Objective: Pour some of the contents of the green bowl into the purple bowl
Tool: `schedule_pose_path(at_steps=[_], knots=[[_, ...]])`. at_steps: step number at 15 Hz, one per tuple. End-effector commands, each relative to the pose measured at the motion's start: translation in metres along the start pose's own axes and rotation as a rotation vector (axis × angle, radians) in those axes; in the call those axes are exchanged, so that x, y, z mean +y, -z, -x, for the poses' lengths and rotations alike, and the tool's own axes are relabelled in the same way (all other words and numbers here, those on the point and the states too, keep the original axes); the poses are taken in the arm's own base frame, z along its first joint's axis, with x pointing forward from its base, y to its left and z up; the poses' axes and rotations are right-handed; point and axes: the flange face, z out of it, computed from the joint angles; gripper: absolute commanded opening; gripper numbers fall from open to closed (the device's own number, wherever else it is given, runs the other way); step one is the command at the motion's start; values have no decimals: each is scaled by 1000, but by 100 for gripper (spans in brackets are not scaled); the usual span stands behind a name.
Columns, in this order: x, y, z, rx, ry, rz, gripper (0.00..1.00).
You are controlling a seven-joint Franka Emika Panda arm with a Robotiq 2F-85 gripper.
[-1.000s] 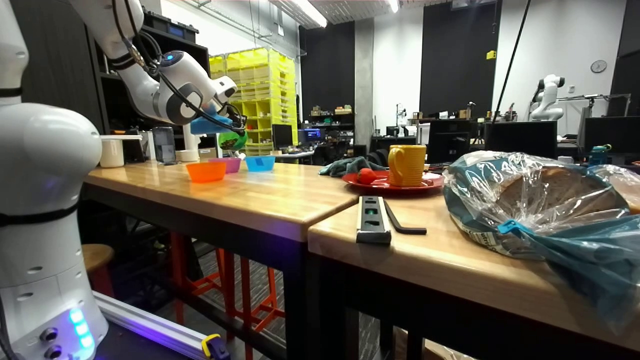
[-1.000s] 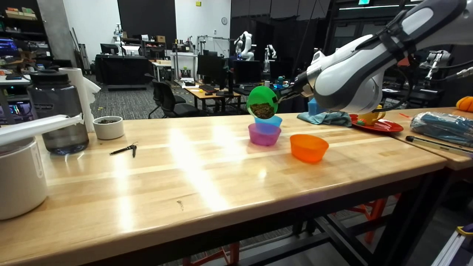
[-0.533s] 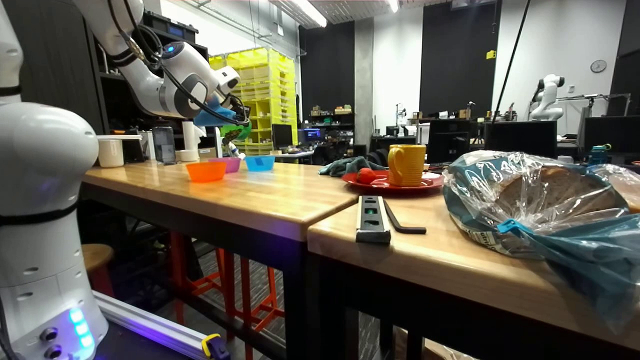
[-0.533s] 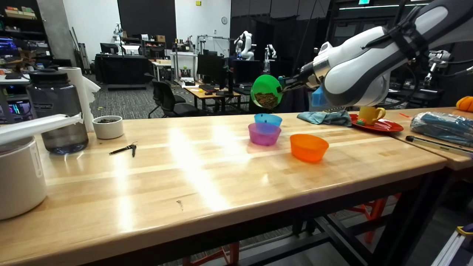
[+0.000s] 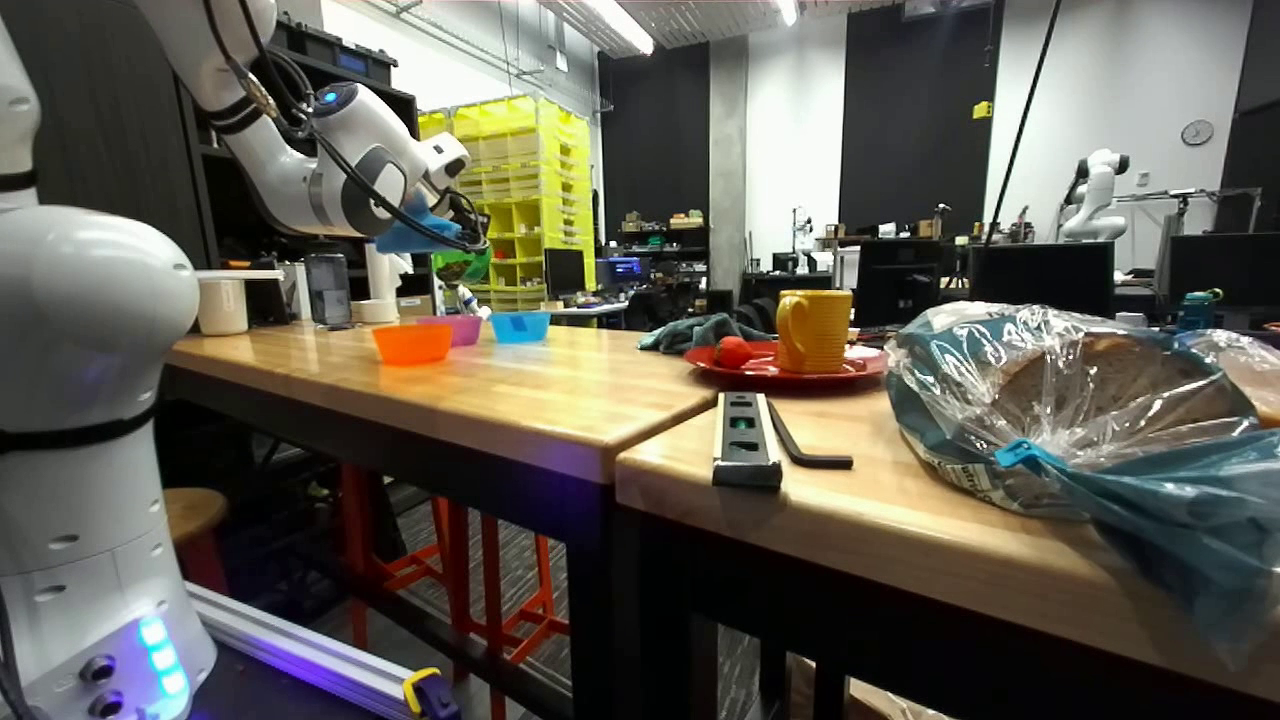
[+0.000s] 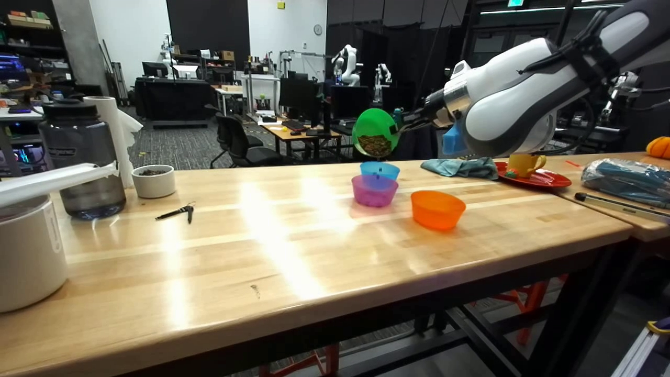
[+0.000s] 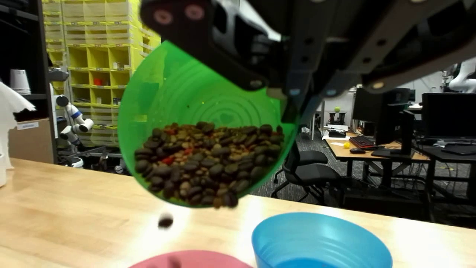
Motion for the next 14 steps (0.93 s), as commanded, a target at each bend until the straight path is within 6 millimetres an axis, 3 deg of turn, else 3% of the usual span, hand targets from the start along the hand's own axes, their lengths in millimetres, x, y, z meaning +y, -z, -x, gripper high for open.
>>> schedule_pose_path(at_steps=[1,11,14], knots=[[0,14,-10,32,-9,2,1],[-12,12,9,-6,9,-26,1],[-5,18,-3,24,2,-5,1]])
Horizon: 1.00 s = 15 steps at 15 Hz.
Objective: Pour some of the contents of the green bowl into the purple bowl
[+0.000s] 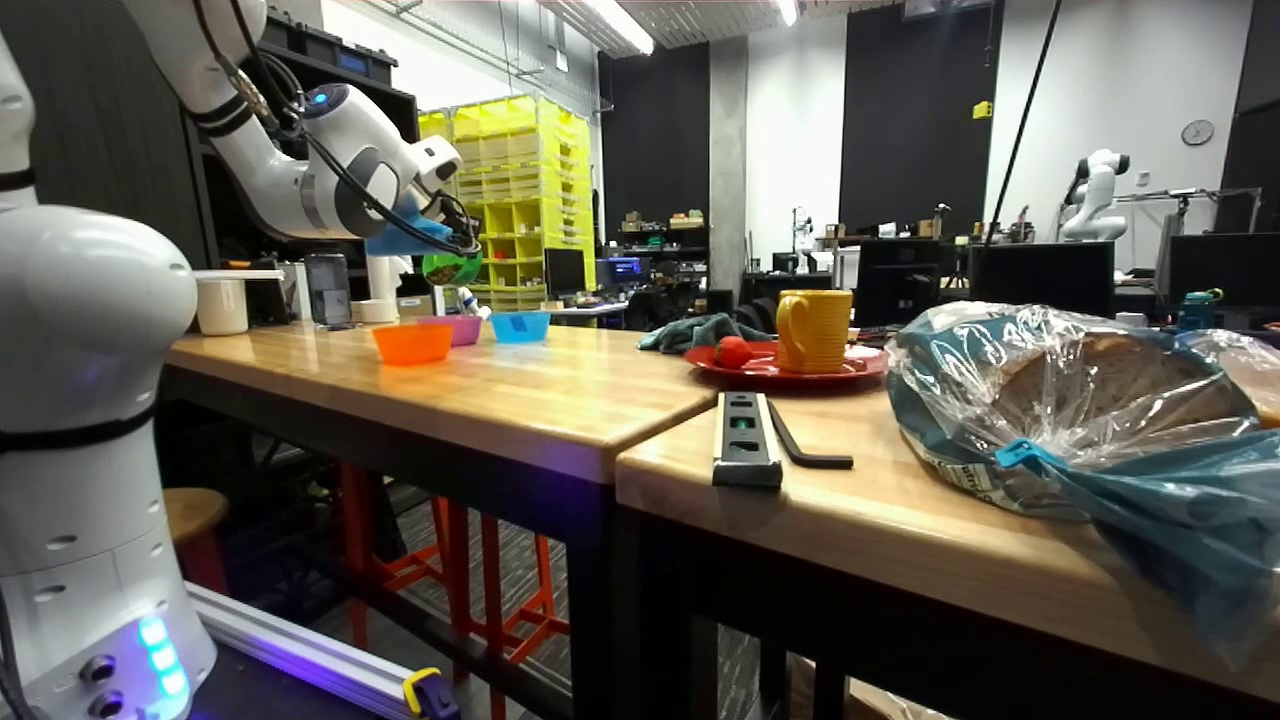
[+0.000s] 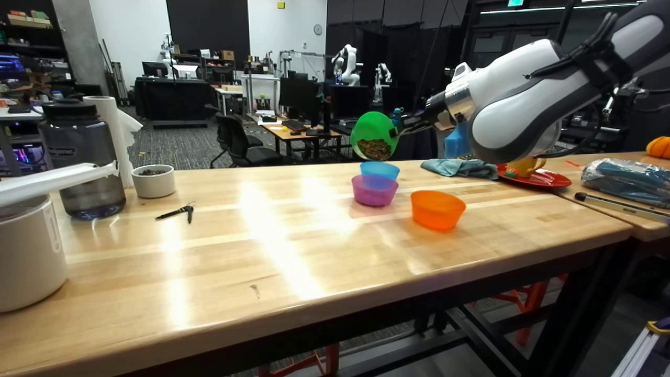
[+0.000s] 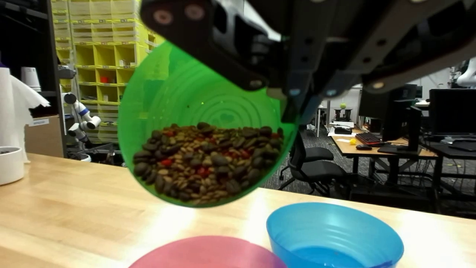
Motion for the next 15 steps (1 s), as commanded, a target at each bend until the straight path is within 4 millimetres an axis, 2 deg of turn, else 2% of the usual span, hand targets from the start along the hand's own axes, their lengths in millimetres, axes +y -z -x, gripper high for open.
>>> schedule_pose_path(at_steps=[1,6,12,15], knots=[[4,9,-8,23,-8,8,1],[4,12,-10,29,-11,9,1],[4,16,-28,71,-31,34,1],[-5,13,-21,55,-12,18,1]])
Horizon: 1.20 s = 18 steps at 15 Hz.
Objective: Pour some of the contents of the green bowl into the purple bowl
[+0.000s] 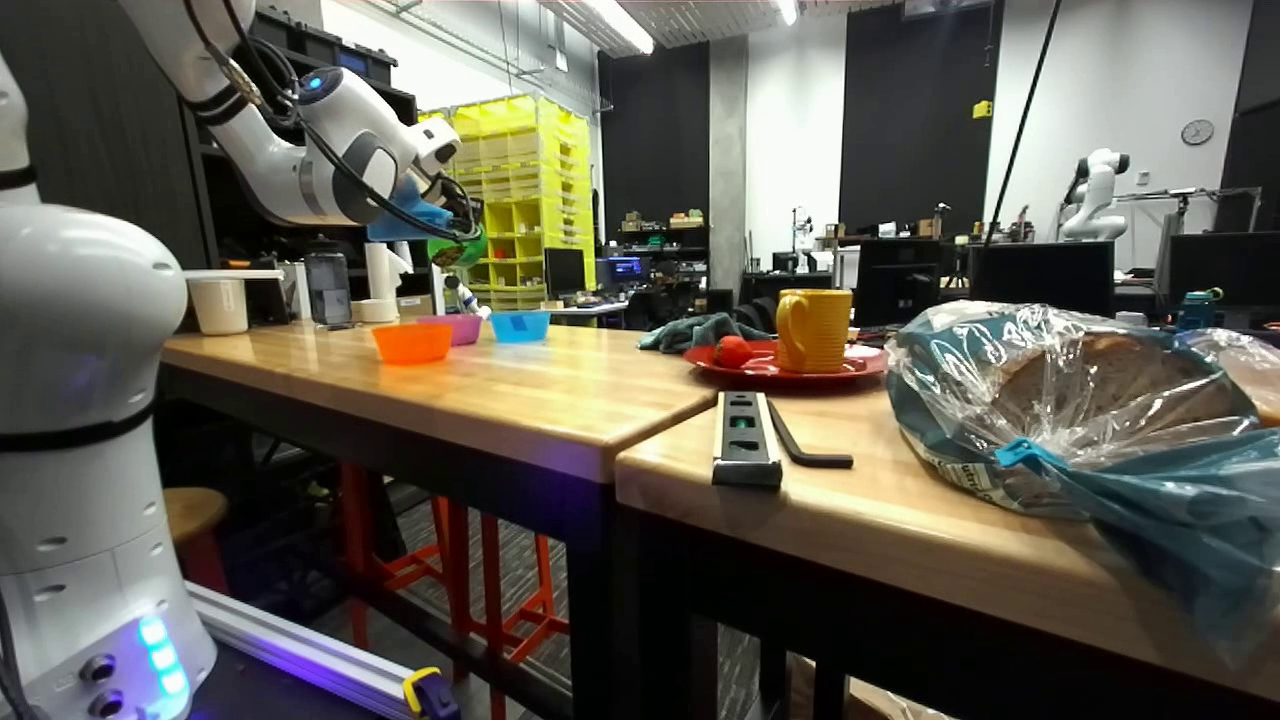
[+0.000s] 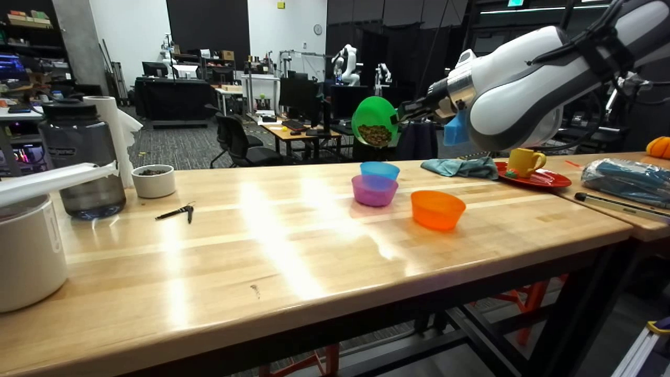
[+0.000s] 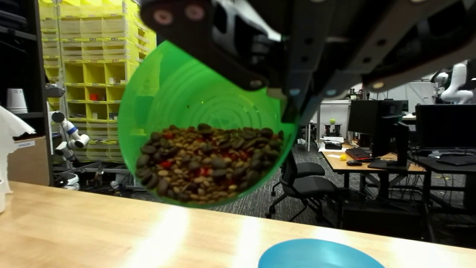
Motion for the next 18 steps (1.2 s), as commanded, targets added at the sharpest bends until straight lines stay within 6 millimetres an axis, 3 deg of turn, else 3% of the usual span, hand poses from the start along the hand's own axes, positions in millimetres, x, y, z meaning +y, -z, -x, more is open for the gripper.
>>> schedule_pose_path(at_steps=[1,14,18], knots=[[-7,3,1,1,16,-5,1],[-1,-7,8,-19,27,20,1],[-8,-7,11,-24,39,4,1]])
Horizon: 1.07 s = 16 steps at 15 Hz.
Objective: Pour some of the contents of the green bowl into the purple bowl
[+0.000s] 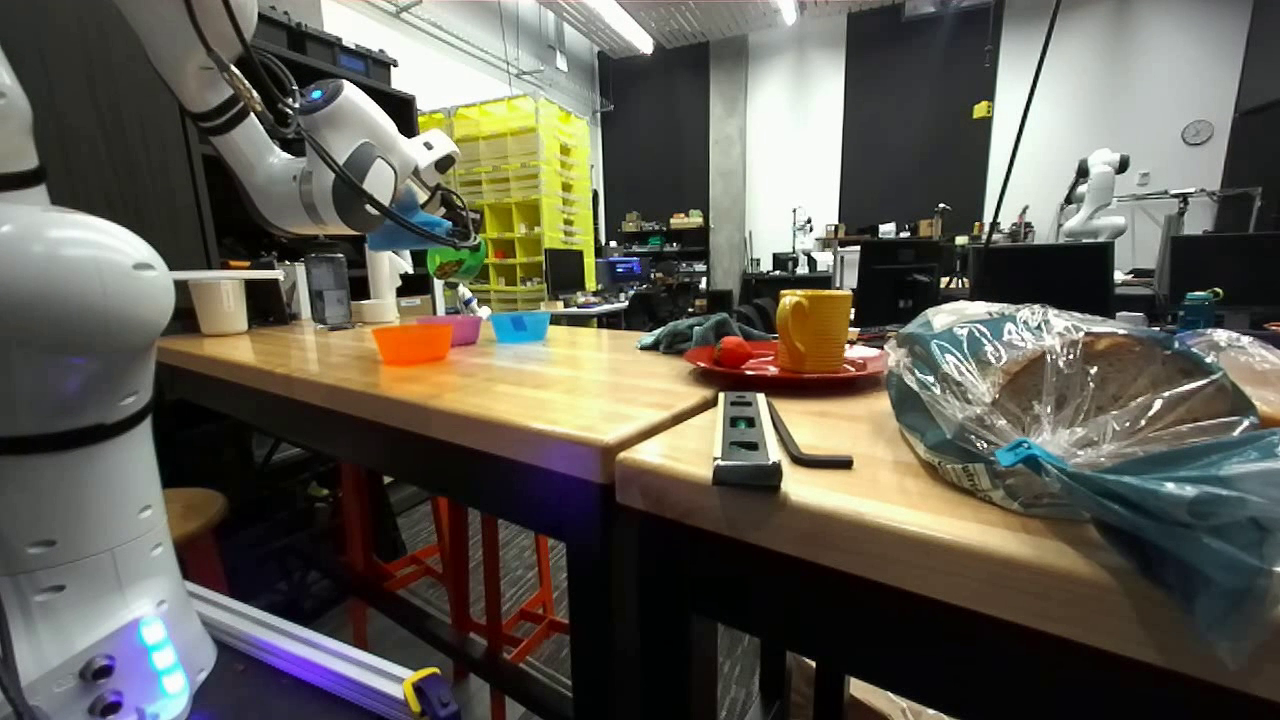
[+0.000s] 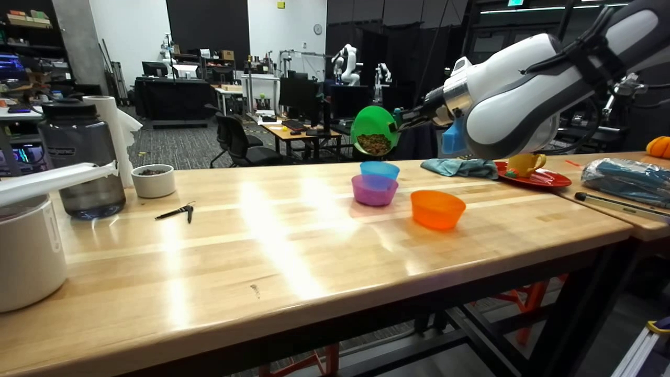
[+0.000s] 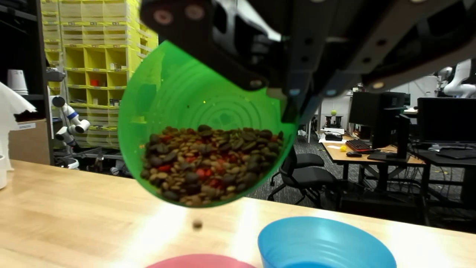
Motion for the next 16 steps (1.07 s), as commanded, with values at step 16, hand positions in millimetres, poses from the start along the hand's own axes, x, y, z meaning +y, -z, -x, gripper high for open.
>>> schedule_pose_path(at_steps=[16], knots=[[-15,-4,2,-6,2,-32,1]])
